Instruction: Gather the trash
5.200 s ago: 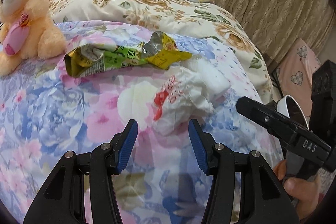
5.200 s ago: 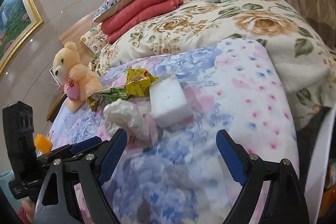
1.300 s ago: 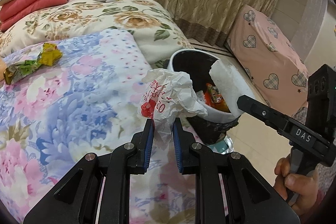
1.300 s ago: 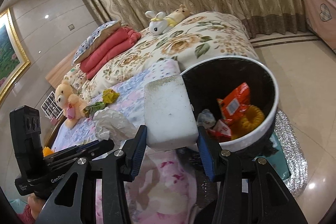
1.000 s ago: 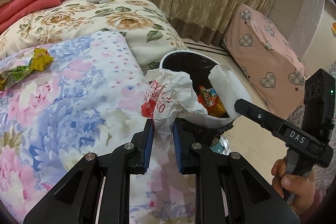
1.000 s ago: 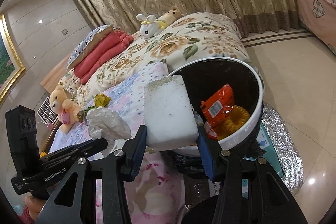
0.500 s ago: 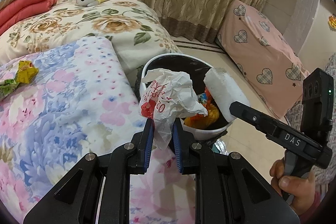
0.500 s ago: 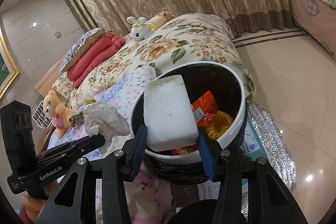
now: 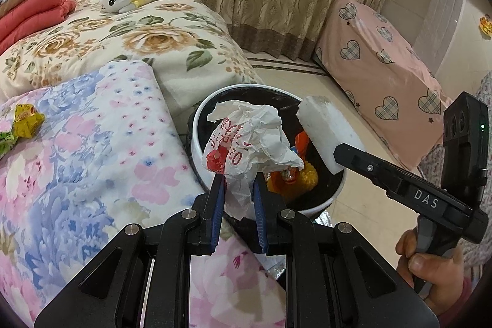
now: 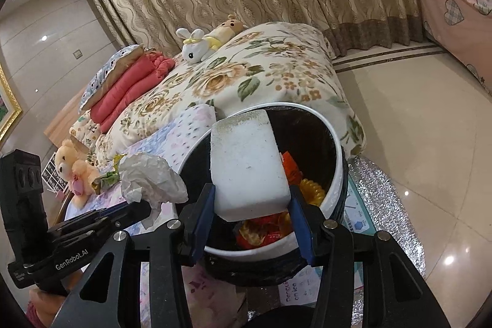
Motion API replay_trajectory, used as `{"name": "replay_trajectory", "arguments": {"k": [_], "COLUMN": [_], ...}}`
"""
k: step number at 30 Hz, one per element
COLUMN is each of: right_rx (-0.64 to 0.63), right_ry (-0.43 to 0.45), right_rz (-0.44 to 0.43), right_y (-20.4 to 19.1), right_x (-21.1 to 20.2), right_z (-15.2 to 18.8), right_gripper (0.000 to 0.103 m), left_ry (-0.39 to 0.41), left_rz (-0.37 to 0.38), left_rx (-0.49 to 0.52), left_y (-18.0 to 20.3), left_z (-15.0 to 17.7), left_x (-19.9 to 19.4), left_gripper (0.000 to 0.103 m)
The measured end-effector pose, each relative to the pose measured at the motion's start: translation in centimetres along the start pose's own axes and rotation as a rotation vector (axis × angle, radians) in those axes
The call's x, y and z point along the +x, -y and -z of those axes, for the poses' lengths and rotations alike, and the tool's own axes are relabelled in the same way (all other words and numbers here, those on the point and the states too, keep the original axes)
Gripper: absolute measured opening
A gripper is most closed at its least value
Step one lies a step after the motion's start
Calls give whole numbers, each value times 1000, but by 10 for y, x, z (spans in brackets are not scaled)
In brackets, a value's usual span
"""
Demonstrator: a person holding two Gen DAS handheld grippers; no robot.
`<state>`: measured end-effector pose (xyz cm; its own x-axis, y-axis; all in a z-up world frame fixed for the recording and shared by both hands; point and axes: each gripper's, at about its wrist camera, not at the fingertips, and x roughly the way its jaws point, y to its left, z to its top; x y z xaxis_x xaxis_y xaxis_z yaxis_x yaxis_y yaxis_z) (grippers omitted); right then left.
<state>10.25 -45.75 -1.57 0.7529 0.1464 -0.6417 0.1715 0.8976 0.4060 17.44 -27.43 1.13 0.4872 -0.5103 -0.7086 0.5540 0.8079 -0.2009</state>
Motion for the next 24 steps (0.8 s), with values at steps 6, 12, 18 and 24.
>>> {"name": "replay_trajectory", "arguments": {"k": [6, 12, 18, 24], "right_rx": [-5, -5, -8, -1], "right_ry": [-10, -22, -29, -35], "right_rz": [10, 19, 24, 24], "right_y": [2, 5, 7, 11], "right_x": [6, 13, 18, 20], "right_z": [-7, -14, -18, -22], "right_gripper": [48, 48, 49, 50], "left_ry": [-6, -12, -17, -24], "left_rz": [2, 1, 4, 6], "left_rx": [5, 17, 21, 26], "left_y": [4, 8, 10, 12], "left_z": [-6, -11, -15, -18], "left_x": [8, 14, 20, 24], "left_gripper": [17, 17, 17, 17]}}
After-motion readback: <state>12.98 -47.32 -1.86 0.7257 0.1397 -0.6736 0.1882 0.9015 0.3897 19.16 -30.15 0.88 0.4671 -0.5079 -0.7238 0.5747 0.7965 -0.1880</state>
